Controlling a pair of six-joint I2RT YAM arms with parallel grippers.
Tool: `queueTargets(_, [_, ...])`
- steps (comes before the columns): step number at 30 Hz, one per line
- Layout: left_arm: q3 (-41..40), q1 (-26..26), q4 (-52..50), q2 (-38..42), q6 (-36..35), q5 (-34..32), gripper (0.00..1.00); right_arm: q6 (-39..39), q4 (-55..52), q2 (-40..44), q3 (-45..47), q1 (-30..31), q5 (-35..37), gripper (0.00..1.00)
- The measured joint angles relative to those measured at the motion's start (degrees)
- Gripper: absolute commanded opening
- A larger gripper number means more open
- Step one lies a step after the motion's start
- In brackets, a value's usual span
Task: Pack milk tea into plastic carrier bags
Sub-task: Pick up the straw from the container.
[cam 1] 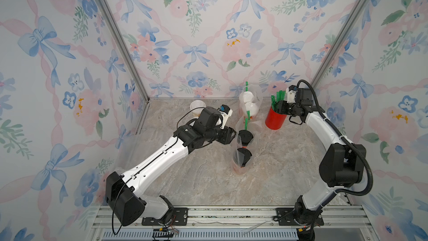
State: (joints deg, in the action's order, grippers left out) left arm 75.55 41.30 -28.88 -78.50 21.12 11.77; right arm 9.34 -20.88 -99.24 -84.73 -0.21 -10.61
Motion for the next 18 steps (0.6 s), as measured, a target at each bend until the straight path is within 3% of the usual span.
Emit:
queueTargets(9, [0.00,0.00,0.00,0.00,0.00,0.00,0.52,-0.48,0.09,-3.48,-5.70,0.00,2.86,0.39])
queueTargets(18, [0.00,0.00,0.00,0.00,0.00,-0.02,0.52,-0.44,-0.98,-5.68,-7.48,-0.07,4.48,0.17])
